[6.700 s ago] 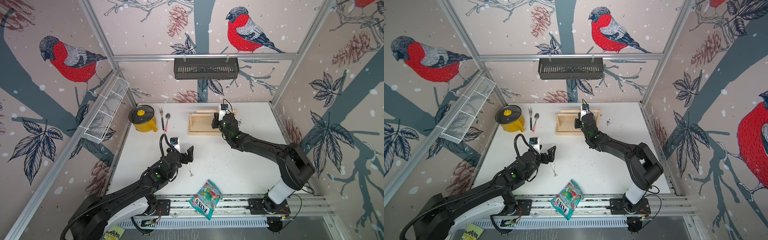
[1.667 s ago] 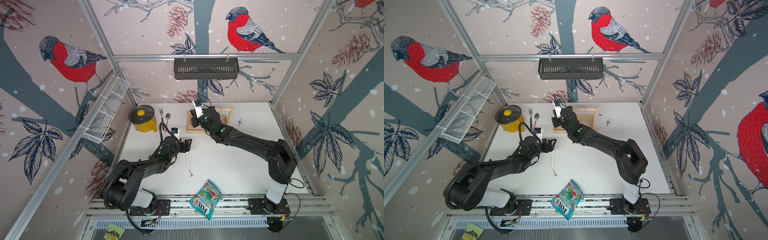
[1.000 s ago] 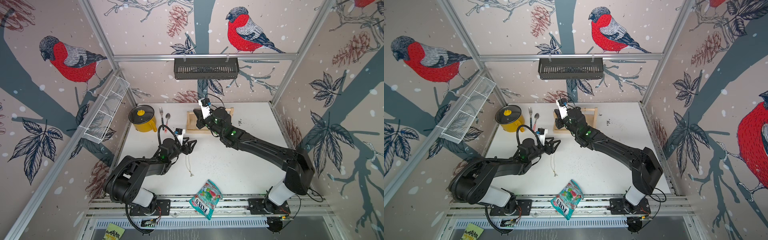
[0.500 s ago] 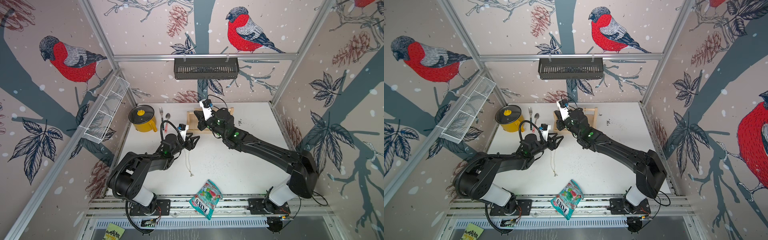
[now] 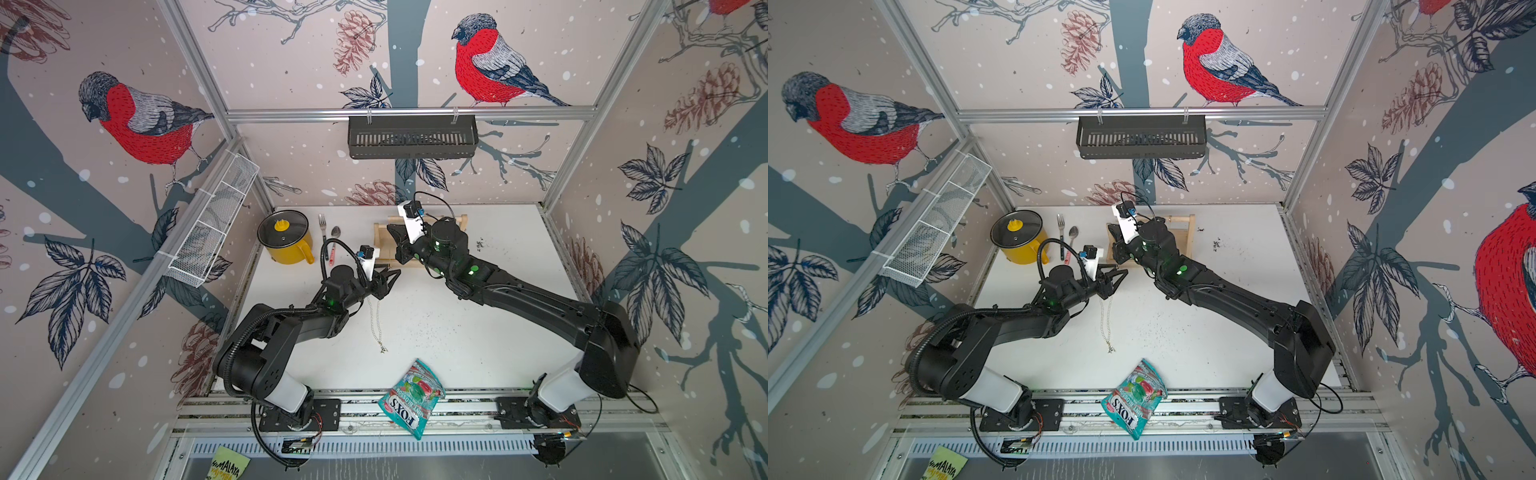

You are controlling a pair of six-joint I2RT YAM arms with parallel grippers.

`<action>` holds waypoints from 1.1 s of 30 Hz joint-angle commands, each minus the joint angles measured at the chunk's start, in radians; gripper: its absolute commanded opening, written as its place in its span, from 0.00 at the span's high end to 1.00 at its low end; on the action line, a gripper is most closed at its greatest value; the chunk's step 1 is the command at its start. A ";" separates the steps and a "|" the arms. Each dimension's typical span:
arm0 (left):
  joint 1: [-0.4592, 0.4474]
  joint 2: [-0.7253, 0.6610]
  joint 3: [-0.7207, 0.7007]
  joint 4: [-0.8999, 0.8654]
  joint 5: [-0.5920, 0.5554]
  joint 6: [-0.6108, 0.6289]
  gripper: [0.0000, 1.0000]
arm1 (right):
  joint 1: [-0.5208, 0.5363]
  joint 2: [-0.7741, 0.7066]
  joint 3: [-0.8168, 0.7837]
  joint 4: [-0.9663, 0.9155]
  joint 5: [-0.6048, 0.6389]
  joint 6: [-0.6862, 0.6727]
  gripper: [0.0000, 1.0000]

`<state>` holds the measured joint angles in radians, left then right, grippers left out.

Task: Take the necklace off the jewelry display stand
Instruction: Take off the necklace from the stand, then place the necklace at the center of the board.

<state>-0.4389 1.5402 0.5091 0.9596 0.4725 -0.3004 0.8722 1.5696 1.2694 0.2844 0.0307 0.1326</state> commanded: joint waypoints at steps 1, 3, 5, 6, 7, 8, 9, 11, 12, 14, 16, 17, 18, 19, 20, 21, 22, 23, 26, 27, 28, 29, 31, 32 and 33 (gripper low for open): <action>0.000 -0.004 0.002 0.068 0.029 -0.012 0.52 | 0.005 -0.009 -0.001 0.005 -0.006 0.008 1.00; 0.000 -0.008 0.003 0.067 0.030 -0.015 0.55 | 0.004 -0.011 0.000 0.004 -0.006 0.007 1.00; 0.000 -0.012 0.005 0.063 0.031 -0.015 0.56 | 0.004 -0.011 -0.001 0.003 -0.003 0.005 1.00; 0.000 -0.015 0.006 0.061 0.030 -0.015 0.57 | 0.004 -0.010 -0.001 0.002 -0.002 0.003 1.00; 0.000 -0.017 0.008 0.057 0.030 -0.016 0.58 | 0.003 -0.010 0.000 0.003 -0.001 0.002 1.00; 0.000 -0.018 0.009 0.054 0.030 -0.015 0.59 | 0.004 -0.008 0.001 0.003 0.000 0.002 1.00; 0.000 -0.021 0.008 0.053 0.030 -0.015 0.60 | 0.002 -0.010 0.000 0.001 0.001 0.000 1.00; 0.000 -0.025 0.010 0.048 0.030 -0.014 0.63 | 0.004 -0.007 0.000 0.002 0.004 -0.002 1.00; 0.000 -0.026 0.012 0.045 0.028 -0.015 0.63 | 0.003 -0.005 0.001 0.001 0.004 -0.004 1.00; 0.000 -0.028 0.012 0.042 0.019 -0.016 0.63 | 0.004 -0.003 0.001 -0.001 0.005 -0.004 1.00; 0.000 -0.025 0.014 0.041 0.017 -0.016 0.63 | 0.003 -0.005 0.002 -0.002 0.004 -0.004 1.00; 0.000 -0.023 0.014 0.041 0.017 -0.017 0.63 | 0.003 -0.006 0.001 -0.002 0.003 -0.004 1.00; 0.000 -0.022 0.014 0.041 0.014 -0.018 0.64 | 0.004 -0.006 0.001 -0.002 0.003 -0.004 1.00; 0.000 -0.019 0.015 0.042 0.011 -0.020 0.64 | 0.004 -0.007 0.002 -0.004 0.003 -0.004 1.00; 0.000 -0.019 0.014 0.042 0.007 -0.022 0.64 | 0.004 -0.010 0.002 -0.004 0.002 -0.004 1.00; 0.000 -0.018 0.014 0.041 -0.003 -0.024 0.64 | 0.004 -0.010 0.002 -0.005 0.001 -0.006 1.00; 0.000 -0.020 0.012 0.041 -0.013 -0.023 0.64 | 0.004 -0.012 0.003 -0.008 0.001 -0.006 1.00; 0.000 -0.021 0.009 0.041 -0.019 -0.024 0.64 | 0.005 -0.012 0.002 -0.010 0.000 -0.005 1.00; 0.000 -0.031 0.003 0.033 -0.048 -0.024 0.64 | 0.005 -0.014 0.001 -0.012 -0.001 -0.007 1.00; 0.000 -0.035 0.002 0.026 -0.060 -0.024 0.64 | 0.006 -0.016 0.000 -0.013 0.000 -0.007 1.00; 0.000 -0.038 0.002 0.021 -0.066 -0.020 0.64 | 0.006 -0.016 -0.001 -0.012 0.000 -0.007 1.00; 0.000 -0.040 0.001 0.016 -0.071 -0.019 0.63 | 0.005 -0.017 -0.002 -0.013 -0.001 -0.007 1.00; 0.000 -0.042 0.000 0.009 -0.080 -0.016 0.63 | 0.005 -0.017 -0.003 -0.013 0.000 -0.007 1.00; 0.000 -0.043 0.000 0.007 -0.081 -0.015 0.63 | 0.005 -0.017 -0.003 -0.011 0.000 -0.007 1.00; 0.000 -0.043 0.000 0.006 -0.080 -0.016 0.63 | 0.005 -0.017 -0.004 -0.012 0.000 -0.007 1.00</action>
<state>-0.4393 1.5032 0.5110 0.9508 0.4126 -0.3256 0.8757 1.5593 1.2690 0.2634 0.0307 0.1307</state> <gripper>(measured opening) 0.369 0.048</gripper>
